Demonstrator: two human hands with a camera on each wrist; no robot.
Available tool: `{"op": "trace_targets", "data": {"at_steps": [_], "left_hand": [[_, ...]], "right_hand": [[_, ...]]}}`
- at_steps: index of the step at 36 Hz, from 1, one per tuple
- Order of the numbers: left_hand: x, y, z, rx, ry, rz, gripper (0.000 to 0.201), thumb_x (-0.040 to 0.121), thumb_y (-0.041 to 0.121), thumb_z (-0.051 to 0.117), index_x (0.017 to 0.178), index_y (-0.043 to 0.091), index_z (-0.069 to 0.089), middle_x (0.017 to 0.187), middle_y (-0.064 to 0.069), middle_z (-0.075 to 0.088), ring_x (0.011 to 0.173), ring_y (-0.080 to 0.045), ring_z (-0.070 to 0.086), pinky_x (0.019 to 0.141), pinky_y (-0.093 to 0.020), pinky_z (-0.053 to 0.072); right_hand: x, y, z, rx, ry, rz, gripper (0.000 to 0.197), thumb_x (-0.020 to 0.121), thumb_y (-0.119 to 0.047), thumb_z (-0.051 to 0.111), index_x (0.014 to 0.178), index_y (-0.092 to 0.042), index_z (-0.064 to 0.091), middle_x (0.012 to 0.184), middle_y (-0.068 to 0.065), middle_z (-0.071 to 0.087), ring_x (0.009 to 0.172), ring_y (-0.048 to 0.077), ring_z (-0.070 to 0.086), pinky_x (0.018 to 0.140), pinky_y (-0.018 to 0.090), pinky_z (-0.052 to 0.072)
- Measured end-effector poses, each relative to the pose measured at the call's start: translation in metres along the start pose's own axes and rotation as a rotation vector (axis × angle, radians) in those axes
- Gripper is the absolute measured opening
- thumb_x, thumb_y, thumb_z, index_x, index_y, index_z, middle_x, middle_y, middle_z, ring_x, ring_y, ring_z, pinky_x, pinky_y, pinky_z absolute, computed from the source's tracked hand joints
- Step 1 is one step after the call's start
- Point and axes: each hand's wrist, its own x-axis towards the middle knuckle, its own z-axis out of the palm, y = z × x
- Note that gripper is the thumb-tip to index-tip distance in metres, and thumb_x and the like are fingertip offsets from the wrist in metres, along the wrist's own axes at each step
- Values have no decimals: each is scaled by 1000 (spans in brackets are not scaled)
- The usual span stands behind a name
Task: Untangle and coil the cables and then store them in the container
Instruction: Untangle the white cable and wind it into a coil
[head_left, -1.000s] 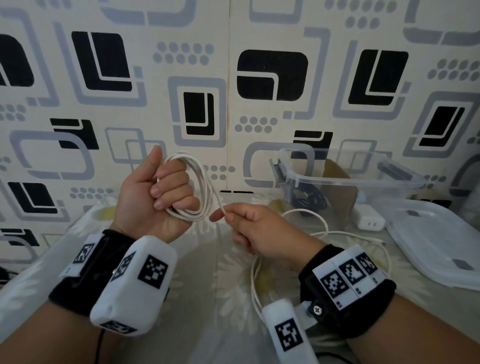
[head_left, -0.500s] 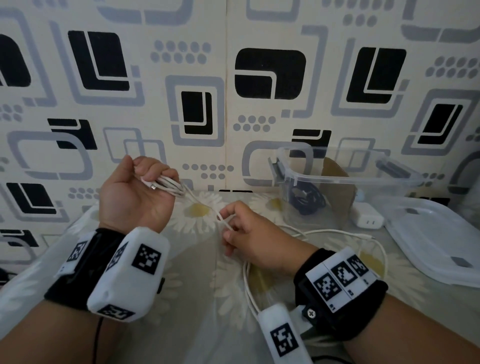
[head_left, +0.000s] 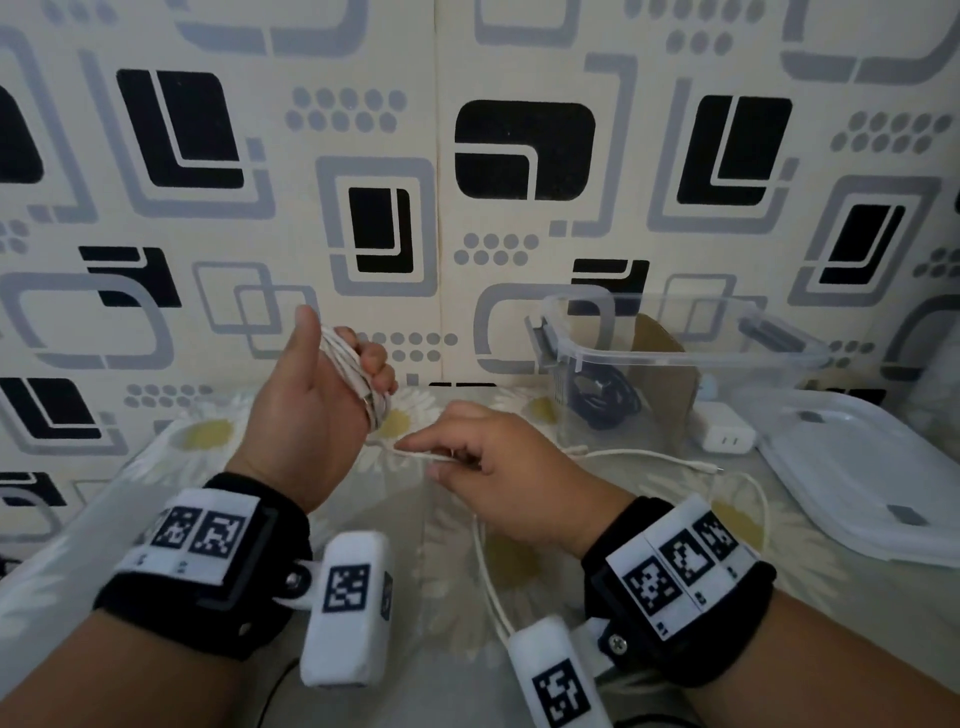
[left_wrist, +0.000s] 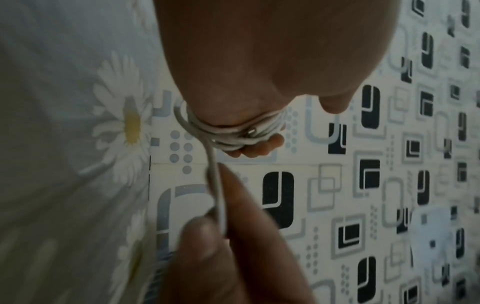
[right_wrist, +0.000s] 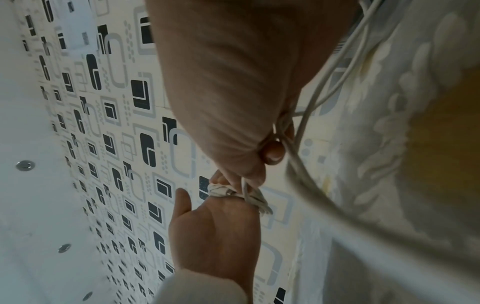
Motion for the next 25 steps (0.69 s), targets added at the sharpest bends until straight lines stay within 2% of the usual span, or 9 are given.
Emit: {"op": "trace_targets", "data": {"at_steps": [2, 4, 8, 12, 16, 18, 19, 21, 25], "left_hand": [[-1, -4, 3, 100, -22, -29, 40, 84, 57, 40, 81, 18, 43, 68, 0, 46, 65, -15, 43, 69, -31, 33], [-2, -9, 5, 225, -33, -47, 40, 84, 59, 43, 83, 19, 43, 67, 0, 47, 64, -16, 43, 66, -32, 33], [-3, -15, 5, 386, -64, -58, 38, 83, 56, 38, 81, 20, 49, 67, 1, 50, 60, -14, 48, 67, -33, 39], [-4, -16, 1, 545, -119, -62, 47, 93, 60, 31, 71, 29, 59, 68, 6, 54, 63, -8, 52, 73, -31, 42], [-11, -16, 2, 708, -283, -44, 65, 69, 91, 34, 72, 36, 67, 77, 4, 67, 80, -4, 62, 80, -17, 48], [-13, -16, 2, 741, -302, -83, 72, 64, 95, 34, 75, 33, 68, 85, -4, 67, 89, -8, 61, 92, -29, 50], [-13, -16, 2, 774, -310, -82, 74, 64, 95, 31, 72, 31, 66, 79, -1, 64, 83, -7, 58, 90, -32, 50], [-16, -16, 5, 856, -325, -70, 71, 67, 95, 23, 64, 35, 62, 63, 12, 56, 64, -1, 50, 74, -20, 45], [-20, -15, 6, 1017, -377, -99, 76, 74, 86, 9, 59, 27, 55, 59, 8, 50, 57, -4, 41, 67, -22, 35]], "right_hand": [[0, 0, -1, 14, 94, -43, 27, 90, -7, 63, 114, -17, 71, 82, -16, 50, 72, -4, 49, 72, 8, 36], [0, -1, -4, 12, 151, -85, 26, 87, -5, 65, 109, -17, 73, 84, -15, 56, 72, -3, 51, 72, 11, 41], [0, -3, -5, -39, 153, -136, 31, 79, 0, 61, 101, -20, 69, 93, -7, 68, 76, 9, 61, 74, 32, 52], [0, -3, -4, -139, 210, -148, 23, 79, -6, 62, 89, -26, 61, 83, -14, 66, 69, 7, 59, 86, 42, 48], [-1, -5, -6, -187, 316, -158, 20, 81, -14, 68, 78, -25, 52, 67, -12, 57, 58, 8, 54, 85, 33, 41], [-1, -7, -7, -250, 368, -172, 28, 80, -17, 70, 75, -27, 45, 64, -10, 53, 56, 7, 50, 85, 29, 38], [-1, -8, -8, -279, 389, -178, 30, 79, -17, 71, 74, -27, 43, 63, -9, 51, 55, 7, 46, 86, 29, 37], [-2, -10, -8, -313, 415, -180, 31, 77, -18, 72, 72, -25, 42, 61, -9, 48, 54, 9, 41, 87, 31, 36], [-2, -9, -9, -346, 437, -175, 34, 76, -19, 74, 69, -23, 41, 61, -8, 48, 56, 9, 43, 87, 33, 35]]}}
